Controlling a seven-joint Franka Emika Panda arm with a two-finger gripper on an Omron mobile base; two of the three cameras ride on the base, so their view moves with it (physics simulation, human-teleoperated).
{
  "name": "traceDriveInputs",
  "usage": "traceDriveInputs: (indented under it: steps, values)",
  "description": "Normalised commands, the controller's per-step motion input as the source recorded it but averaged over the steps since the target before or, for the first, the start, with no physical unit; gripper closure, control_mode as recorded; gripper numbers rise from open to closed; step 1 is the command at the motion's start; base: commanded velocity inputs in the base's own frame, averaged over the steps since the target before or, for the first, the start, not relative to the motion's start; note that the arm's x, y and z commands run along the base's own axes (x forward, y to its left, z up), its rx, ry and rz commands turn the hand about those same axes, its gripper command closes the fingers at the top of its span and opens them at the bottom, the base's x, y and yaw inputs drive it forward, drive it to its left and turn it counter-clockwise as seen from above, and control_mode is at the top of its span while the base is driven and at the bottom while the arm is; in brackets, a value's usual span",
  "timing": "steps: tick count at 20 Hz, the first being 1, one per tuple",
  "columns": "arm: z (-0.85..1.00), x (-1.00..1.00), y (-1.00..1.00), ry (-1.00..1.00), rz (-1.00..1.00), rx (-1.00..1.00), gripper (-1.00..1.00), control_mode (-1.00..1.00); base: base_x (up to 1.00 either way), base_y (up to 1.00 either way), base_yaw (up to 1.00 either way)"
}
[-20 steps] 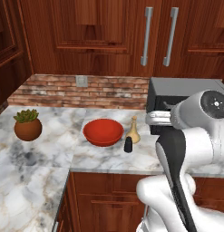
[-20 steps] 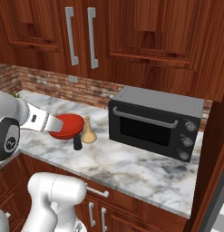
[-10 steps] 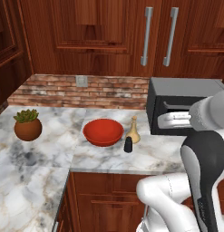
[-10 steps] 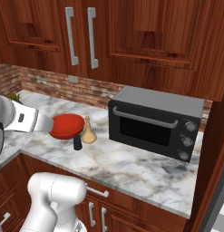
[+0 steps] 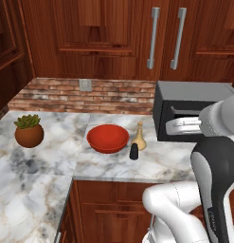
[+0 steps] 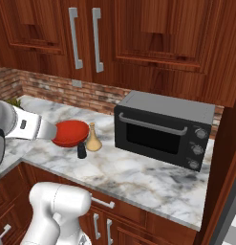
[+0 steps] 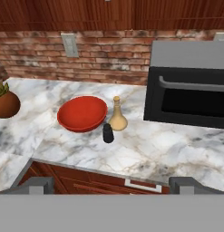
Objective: Retrieve the bottle and the shaker from the cabinet and place them next to the mixing bowl on the counter. Then add garlic from the fridge to the mixing bowl.
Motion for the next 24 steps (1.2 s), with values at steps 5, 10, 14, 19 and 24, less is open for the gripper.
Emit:
traceDriveInputs:
  steps: [5,10,14,19,24]
  values:
    - [0.0,0.0,0.0,0.0,0.0,0.0,-1.0,1.0,-0.06,0.0,0.0]
    - [0.0,0.0,0.0,0.0,0.0,0.0,-1.0,1.0,-0.88,0.01,-0.03]
    - [0.0,0.0,0.0,0.0,0.0,0.0,-1.0,1.0,-1.0,0.15,-0.06]
    - [0.0,0.0,0.0,0.0,0.0,0.0,-1.0,1.0,-0.9,0.01,-0.33]
    - [0.0,0.0,0.0,0.0,0.0,0.0,-1.0,1.0,-0.3,-0.25,-0.53]
